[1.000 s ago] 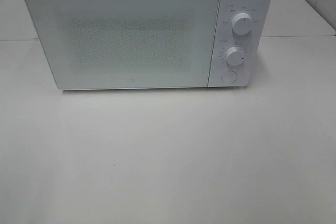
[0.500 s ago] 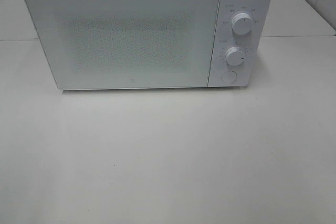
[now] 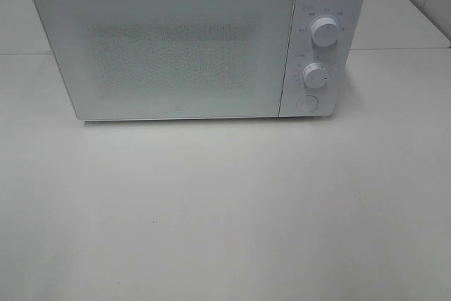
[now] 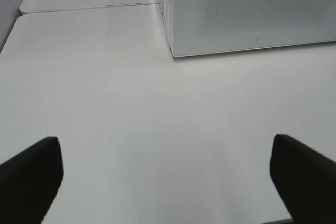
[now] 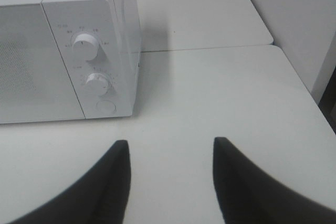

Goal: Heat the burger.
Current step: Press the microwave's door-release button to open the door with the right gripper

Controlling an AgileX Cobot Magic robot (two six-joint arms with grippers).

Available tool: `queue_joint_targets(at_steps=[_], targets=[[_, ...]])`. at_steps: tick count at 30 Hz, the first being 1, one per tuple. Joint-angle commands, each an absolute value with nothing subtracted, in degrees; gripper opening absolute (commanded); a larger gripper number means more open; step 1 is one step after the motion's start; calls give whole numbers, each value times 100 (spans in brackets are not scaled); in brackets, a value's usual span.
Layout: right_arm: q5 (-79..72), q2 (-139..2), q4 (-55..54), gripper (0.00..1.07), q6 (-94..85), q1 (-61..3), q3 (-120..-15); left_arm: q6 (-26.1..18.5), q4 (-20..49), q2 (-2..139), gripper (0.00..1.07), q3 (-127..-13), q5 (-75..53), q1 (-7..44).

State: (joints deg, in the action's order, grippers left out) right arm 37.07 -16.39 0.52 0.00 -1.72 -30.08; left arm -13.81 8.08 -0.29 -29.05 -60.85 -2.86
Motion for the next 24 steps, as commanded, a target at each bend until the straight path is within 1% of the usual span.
queue_joint_targets(at_steps=[1,2,3,4,5,6,7,8,9,10,12,13,15,16,17,19,24], targets=[[2825,-2183,74,32,0,-160,-3037,-1364,854,-120,103,-2911,-6016,-246],[2825,-2183,74,32,0,-160,-3037,-1364,854,-120,103,-2911,-6016,-246],[2338,-2521,86,23,0,-160,-3037,-1364,854,-120,103,-2911,-6016,-246],[2097,-2699,92,19,0,-160,-3037,-1364,854,-120,103,-2911,-6016,-246],[2097,-2699,92,19,0,-160,-3037,-1364,854,-120,103,-2911,-6016,-246],[1684,-3054,92,12,-109,-160,-3037,-1364,854,-120,103,-2911,-6016,-246],[1518,-3186,103,9,-201,-160,-3031,-1364,854,-120,103,-2911,-6016,-246],[1518,-3186,103,9,-201,-160,-3031,-1364,854,-120,103,-2911,-6016,-246],[1100,-3507,132,1,-390,-160,-3031,-1364,854,-120,103,-2911,-6016,-246],[602,-3759,132,0,-527,-160,-2979,-1364,854,-120,103,-2911,-6016,-246],[304,-3890,132,0,-584,-160,-2934,-1364,854,-120,103,-2911,-6016,-246],[-298,-4097,132,0,-596,-160,-2802,-1364,854,-120,103,-2911,-6016,-246],[-584,-4183,120,0,-590,-160,-2739,-1364,854,-120,103,-2911,-6016,-246],[-1215,-4332,109,0,-561,-160,-2595,-1364,854,-120,103,-2911,-6016,-246],[-1215,-4332,109,0,-561,-160,-2595,-1364,854,-120,103,-2911,-6016,-246],[-2051,-4664,109,0,-567,-160,-2372,-1364,854,-120,103,-2911,-6016,-246],[-2704,-5151,103,0,-567,-160,-2143,-1364,854,-120,103,-2911,-6016,-246]])
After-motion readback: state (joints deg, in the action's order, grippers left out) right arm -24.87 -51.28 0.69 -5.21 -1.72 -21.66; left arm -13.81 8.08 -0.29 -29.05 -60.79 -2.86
